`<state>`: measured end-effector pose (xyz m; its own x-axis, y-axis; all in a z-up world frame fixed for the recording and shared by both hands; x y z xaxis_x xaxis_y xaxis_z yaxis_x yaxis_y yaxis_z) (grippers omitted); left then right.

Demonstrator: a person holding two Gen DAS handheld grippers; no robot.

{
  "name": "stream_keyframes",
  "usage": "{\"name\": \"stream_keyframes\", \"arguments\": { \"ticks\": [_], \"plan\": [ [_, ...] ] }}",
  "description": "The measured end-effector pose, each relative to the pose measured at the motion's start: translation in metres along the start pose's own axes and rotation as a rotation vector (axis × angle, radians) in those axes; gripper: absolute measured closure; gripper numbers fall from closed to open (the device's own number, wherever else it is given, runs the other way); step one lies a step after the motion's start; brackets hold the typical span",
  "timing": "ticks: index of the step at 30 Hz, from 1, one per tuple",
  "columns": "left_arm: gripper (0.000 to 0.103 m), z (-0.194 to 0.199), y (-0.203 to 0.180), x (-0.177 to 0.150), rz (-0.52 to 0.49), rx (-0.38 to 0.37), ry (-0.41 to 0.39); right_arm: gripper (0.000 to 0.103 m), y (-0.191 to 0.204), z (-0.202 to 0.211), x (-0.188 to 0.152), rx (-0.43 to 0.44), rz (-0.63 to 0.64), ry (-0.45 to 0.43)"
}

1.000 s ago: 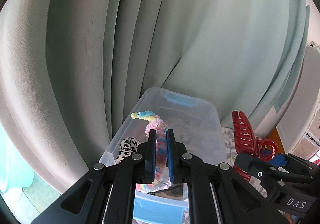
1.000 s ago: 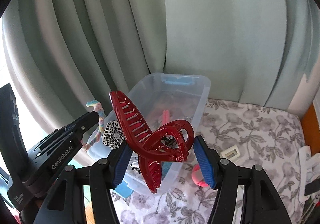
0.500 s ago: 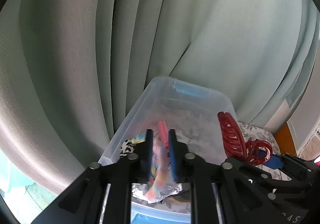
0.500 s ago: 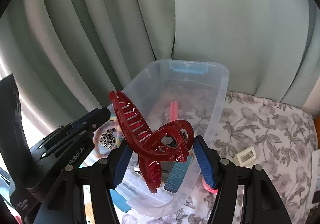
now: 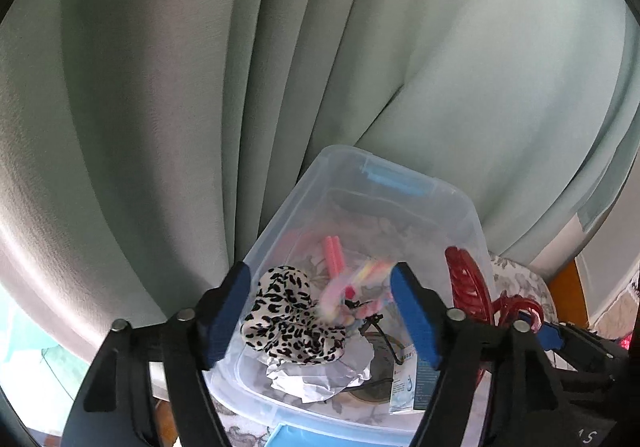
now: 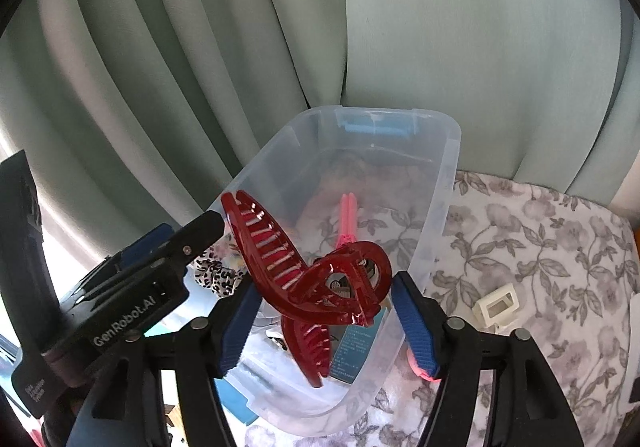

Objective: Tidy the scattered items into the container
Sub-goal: 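Open both tools to drop the hair tie and claw clip into the box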

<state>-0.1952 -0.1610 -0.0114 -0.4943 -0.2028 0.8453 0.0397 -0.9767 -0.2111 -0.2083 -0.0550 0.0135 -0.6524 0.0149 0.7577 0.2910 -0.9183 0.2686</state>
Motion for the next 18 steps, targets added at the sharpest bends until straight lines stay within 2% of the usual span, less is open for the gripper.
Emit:
{"name": "stream_keyframes", "arguments": {
  "ticks": [7, 18],
  "plan": [
    [0.02, 0.007, 0.0, 0.0, 0.028, -0.027, 0.003, 0.016, 0.0, 0.008, 0.0, -0.007, 0.003, -0.02],
    [0.012, 0.038, -0.004, 0.003, -0.015, -0.027, -0.017, 0.007, 0.002, 0.03, 0.0, -0.027, -0.002, -0.047]
  ]
}}
Point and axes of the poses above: each gripper's, at about its wrist camera, not at the fingertips, and z roughly against the way its jaws point, y to its left, x to its top, the point moved 5 cm from there along -z, roughly the way its jaws point, and after that the axes turned 10 degrees about -y, right-handed, at the moved point
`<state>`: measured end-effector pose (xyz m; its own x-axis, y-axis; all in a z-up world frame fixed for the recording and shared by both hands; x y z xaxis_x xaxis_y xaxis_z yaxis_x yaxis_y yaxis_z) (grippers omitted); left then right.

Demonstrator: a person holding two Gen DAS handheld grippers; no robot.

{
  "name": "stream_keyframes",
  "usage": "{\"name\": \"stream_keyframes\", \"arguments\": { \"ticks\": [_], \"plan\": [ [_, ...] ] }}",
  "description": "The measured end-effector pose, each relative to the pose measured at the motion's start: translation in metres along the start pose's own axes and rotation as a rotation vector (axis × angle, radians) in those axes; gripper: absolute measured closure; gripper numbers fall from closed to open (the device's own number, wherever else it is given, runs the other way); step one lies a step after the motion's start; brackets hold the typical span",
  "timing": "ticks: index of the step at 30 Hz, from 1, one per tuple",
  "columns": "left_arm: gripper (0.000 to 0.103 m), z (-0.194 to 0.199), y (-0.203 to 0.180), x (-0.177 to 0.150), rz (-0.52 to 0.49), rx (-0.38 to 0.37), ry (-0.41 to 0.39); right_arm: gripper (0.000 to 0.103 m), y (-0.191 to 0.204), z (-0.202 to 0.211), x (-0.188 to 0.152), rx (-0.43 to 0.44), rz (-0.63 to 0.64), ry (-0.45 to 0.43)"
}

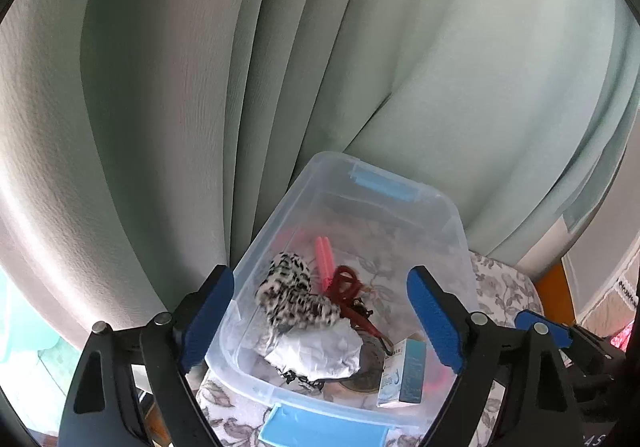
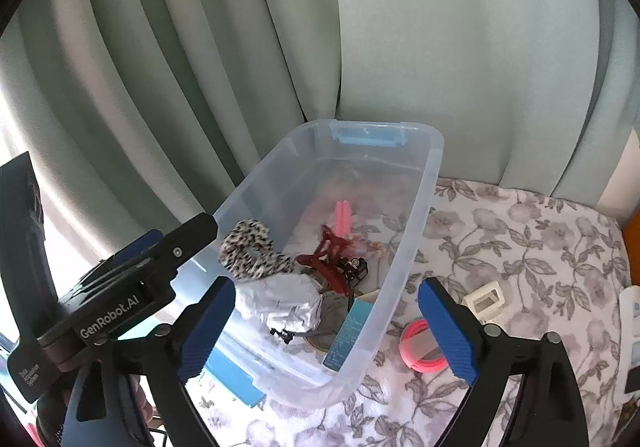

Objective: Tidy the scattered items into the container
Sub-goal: 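Open both tools to drop the hair tie and claw clip into the box, then withdraw both tools from the box toward the pink hair tie and white clip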

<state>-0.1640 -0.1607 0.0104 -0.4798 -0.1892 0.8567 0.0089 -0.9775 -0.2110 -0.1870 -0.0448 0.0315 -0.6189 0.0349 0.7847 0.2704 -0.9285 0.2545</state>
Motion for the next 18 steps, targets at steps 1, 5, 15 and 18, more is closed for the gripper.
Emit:
{"name": "stream_keyframes", "arguments": {
  "ticks": [1, 5, 15, 18],
  "plan": [
    [0.012, 0.004, -0.001, 0.0, -0.007, 0.003, -0.005, 0.005, 0.0, 0.003, 0.0, -0.001, 0.0, -0.005],
    [0.006, 0.005, -0.009, 0.004, -0.028, 0.005, -0.025, 0.0, -0.001, 0.014, 0.001, 0.004, 0.0, -0.029],
    [0.005, 0.03, -0.034, 0.012, -0.086, -0.037, -0.084, 0.0, -0.013, 0.053, 0.002, -0.02, -0.024, -0.107],
    [0.005, 0.038, -0.042, 0.013, -0.101, -0.036, -0.099, 0.0, -0.018, 0.067, 0.002, -0.026, -0.026, -0.136]
  ]
}}
Point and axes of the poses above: each gripper's, at about its wrist camera, not at the fingertips, and z roughly against the way its jaws point, y to its left, x to its top, the point moved 5 cm from there along -z, roughly the way its jaws point, and after that the axes turned 10 degrees about -y, right-handed, at the moved point
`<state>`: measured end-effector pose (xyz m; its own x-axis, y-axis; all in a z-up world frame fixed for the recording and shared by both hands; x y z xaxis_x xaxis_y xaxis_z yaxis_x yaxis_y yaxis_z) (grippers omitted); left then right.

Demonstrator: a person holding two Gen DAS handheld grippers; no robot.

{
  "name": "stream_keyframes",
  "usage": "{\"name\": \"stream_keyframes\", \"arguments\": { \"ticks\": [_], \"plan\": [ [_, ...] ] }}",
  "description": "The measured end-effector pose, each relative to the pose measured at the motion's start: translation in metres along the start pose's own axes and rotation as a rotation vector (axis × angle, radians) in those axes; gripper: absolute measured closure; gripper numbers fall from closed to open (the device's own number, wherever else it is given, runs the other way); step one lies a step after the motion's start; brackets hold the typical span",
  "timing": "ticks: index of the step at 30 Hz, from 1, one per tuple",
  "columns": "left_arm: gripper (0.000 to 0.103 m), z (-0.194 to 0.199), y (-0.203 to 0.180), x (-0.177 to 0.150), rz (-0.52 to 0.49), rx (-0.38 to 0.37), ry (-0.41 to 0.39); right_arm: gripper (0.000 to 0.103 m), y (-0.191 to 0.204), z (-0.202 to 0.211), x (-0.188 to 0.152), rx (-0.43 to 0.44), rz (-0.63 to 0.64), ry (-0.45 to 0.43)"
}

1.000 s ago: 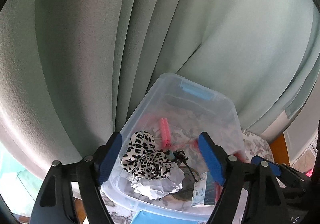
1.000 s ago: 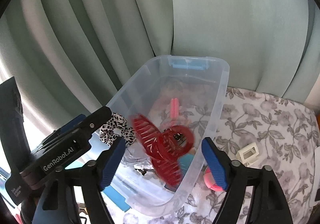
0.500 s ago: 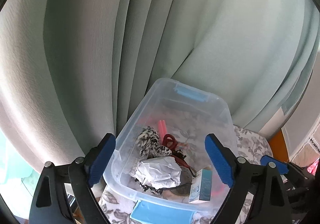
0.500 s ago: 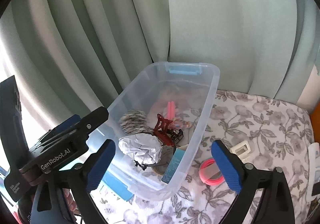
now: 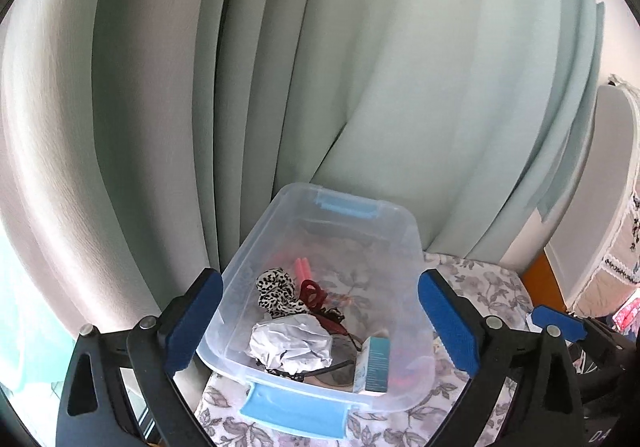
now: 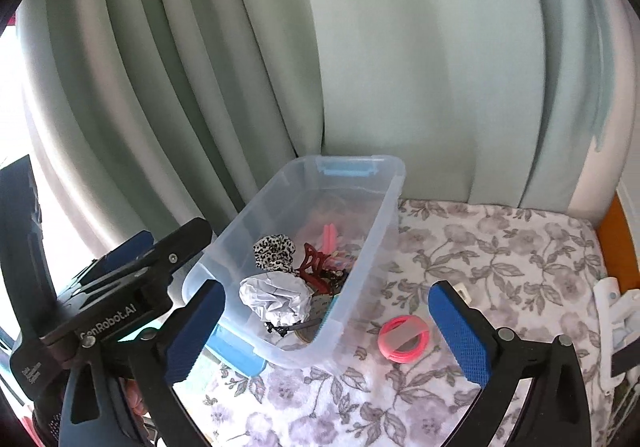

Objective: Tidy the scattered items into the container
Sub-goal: 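Withdraw both tools from the box toward the pink hair tie and white clip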

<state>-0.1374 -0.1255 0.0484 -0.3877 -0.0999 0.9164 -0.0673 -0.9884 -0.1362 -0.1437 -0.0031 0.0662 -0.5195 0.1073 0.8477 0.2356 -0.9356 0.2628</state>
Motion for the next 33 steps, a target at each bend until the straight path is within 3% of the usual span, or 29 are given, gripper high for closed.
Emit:
{"name": "stream_keyframes", "arguments": {
  "ticks": [10, 33],
  "plan": [
    [0.0, 0.042, -0.044, 0.015, -0.067, -0.037, -0.071, 0.0, -0.03, 0.05, 0.007, -0.008, -0.048, -0.109],
    [0.0, 0.073, -0.162, 0.001, -0.189, -0.169, -0.094, 0.0, -0.105, 0.142, -0.008, -0.078, -0.165, -0.256]
  ]
}}
Point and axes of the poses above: each gripper's, at about its wrist camera, not at the fingertips, and z roughly against the way its jaws point, y to its left, x to its top, the point moved 5 cm from there along -z, roughly the way its jaws point, and after that the axes turned 10 degrees about -y, right-handed, at the moved point
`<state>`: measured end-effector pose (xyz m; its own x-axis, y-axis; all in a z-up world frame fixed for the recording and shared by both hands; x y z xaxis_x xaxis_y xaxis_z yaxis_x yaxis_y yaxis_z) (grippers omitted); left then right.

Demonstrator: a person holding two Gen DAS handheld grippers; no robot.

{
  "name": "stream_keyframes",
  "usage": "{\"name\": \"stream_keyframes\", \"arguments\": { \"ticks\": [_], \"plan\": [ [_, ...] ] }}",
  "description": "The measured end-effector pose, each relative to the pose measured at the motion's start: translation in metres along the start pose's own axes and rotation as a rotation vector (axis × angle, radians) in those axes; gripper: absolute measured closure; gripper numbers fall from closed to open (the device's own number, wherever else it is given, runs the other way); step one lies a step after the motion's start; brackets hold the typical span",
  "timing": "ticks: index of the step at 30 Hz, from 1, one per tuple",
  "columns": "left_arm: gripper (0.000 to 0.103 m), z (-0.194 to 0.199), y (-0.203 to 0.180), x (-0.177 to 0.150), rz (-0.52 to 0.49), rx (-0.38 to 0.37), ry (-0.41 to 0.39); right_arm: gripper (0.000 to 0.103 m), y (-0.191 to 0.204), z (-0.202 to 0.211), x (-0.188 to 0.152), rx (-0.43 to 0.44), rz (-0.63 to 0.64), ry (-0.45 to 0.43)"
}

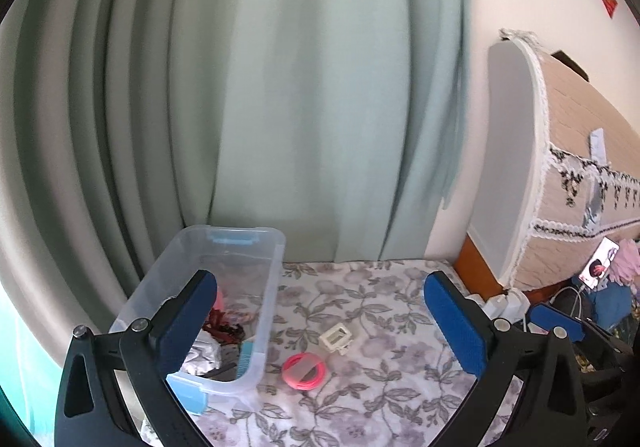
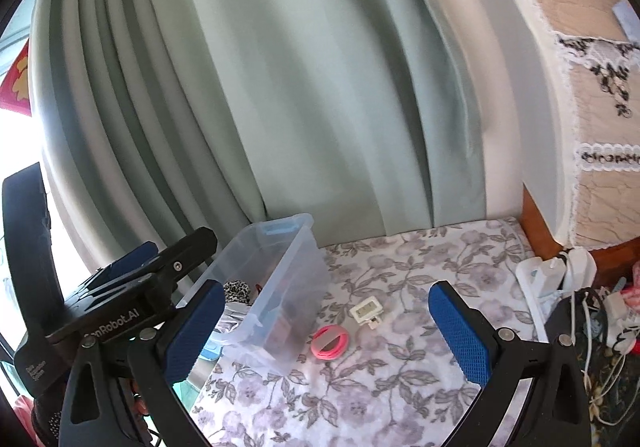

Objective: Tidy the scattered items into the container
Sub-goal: 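Withdraw both tools from the box toward the pink hair tie and white clip, then lower the left tool over the pink hair tie while the right tool approaches the white clip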

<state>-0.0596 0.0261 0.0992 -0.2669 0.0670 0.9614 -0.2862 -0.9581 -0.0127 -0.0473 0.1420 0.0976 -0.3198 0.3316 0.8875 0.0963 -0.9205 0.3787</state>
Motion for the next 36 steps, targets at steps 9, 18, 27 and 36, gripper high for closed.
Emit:
{"name": "stream_keyframes", "arguments": {
  "ticks": [9, 18, 27, 36],
  "plan": [
    [0.0, -0.015, -0.031, -0.019, -0.001, -0.047, 0.051, 0.0, -0.036, 0.01, -0.01, -0.058, -0.029, -0.004],
    [0.0, -0.039, -0.046, -0.05, 0.021, -0.1, 0.133, 0.0, -0.062, -0.005, -0.03, -0.079, -0.083, 0.062],
    [0.0, -0.067, -0.05, -0.085, 0.066, -0.14, 0.222, 0.0, -0.081, -0.025, -0.055, -0.082, -0.118, 0.151],
    [0.0, -0.092, -0.052, -0.125, 0.09, -0.156, 0.282, 0.0, -0.1, -0.048, -0.083, -0.091, -0.098, 0.251]
  ]
}}
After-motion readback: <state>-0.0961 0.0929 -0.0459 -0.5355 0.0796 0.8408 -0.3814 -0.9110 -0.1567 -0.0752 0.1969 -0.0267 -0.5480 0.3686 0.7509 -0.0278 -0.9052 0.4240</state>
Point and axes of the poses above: each gripper's, at about its wrist camera, not at the fingertips, and z roughly against the way its jaws point, y to its left, x to its top, the point moved 5 cm from there along -z, roughly the way its jaws point, and after that the axes turned 10 degrees about -y, right-handed, at the moved point
